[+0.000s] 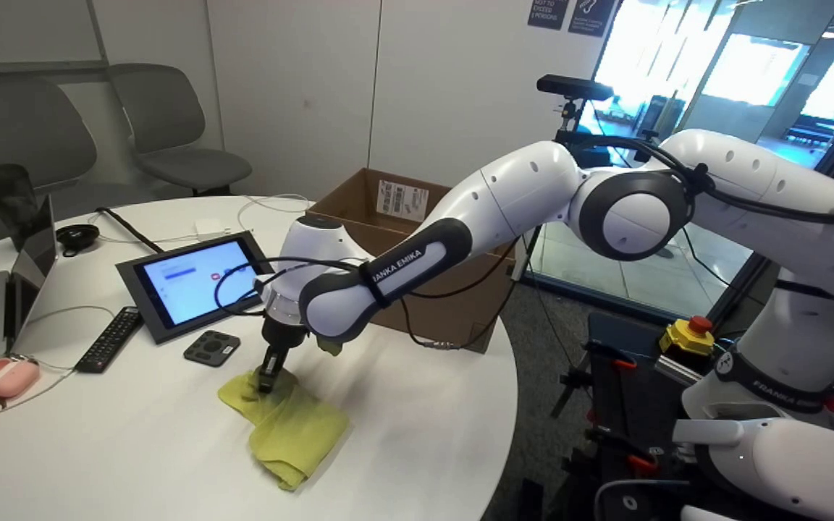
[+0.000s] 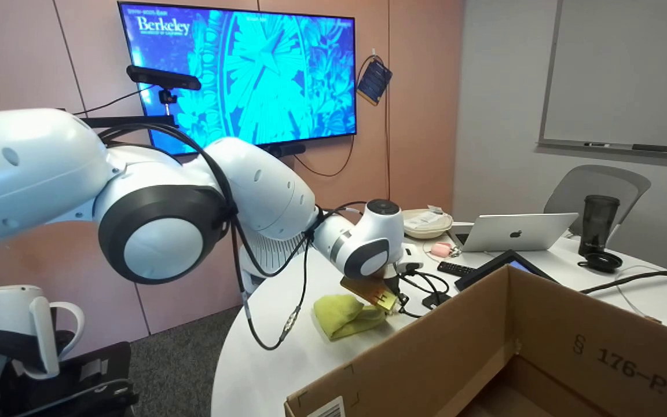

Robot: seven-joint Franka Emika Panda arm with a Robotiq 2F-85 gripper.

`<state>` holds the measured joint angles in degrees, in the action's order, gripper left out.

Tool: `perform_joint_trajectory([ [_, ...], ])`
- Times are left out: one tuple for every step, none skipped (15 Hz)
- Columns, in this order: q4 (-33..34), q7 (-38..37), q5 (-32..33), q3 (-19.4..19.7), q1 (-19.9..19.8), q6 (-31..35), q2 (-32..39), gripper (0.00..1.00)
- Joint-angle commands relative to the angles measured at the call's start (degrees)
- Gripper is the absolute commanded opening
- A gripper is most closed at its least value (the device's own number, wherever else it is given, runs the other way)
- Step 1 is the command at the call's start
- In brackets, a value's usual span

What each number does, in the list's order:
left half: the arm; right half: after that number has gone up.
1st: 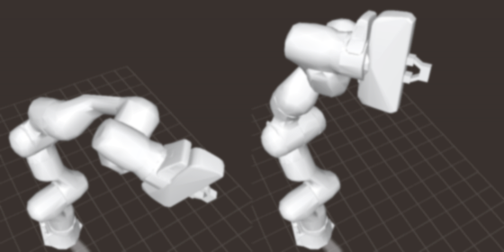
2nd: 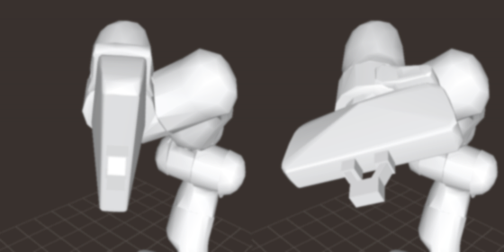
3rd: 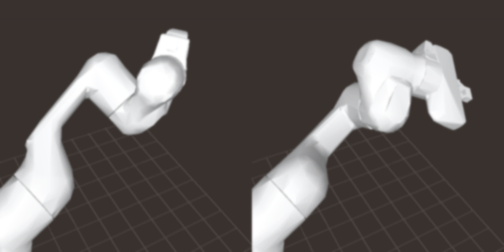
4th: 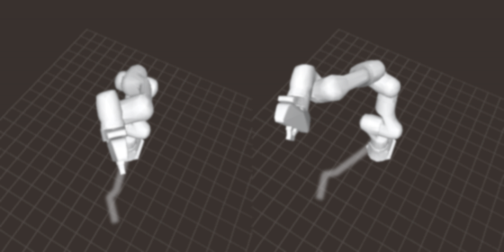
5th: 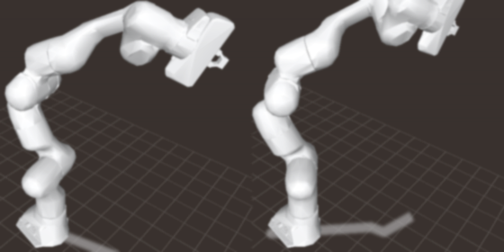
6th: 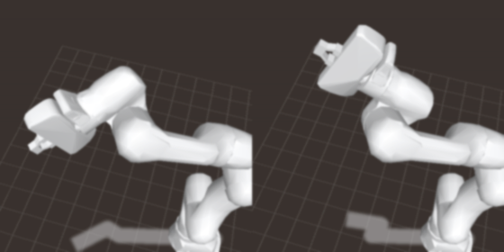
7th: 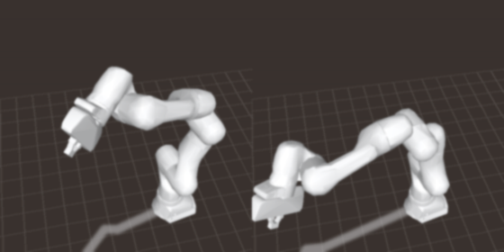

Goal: Put the green marker on the yellow towel, fold the towel twice and put it in the brown box

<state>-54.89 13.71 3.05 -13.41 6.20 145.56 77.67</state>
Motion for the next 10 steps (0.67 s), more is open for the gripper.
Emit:
perform_joint_trajectory([
  [-8.1,-1.0,0.9,1.0,0.3,12.2,-4.0,0.05],
  [-10.1,-1.2,1.3,1.6,0.5,15.6,-4.8,0.05],
  [-12.8,-1.0,1.9,2.3,0.8,19.4,-5.9,0.06],
  [-15.5,-0.9,2.3,2.7,0.9,22.6,-7.2,0.06],
  [-18.3,-0.7,2.8,3.3,1.2,26.0,-8.3,0.07],
  [-21.2,-0.1,3.2,3.6,1.2,28.5,-9.7,0.07],
  [-24.1,0.2,3.8,3.9,1.2,31.1,-11.1,0.07],
  [-26.7,0.8,4.5,3.8,0.9,32.9,-12.3,0.07],
  [-29.3,1.8,5.4,3.1,0.4,34.0,-13.6,0.07],
  [-31.9,3.9,6.6,1.0,-1.2,34.3,-14.8,0.06],
])
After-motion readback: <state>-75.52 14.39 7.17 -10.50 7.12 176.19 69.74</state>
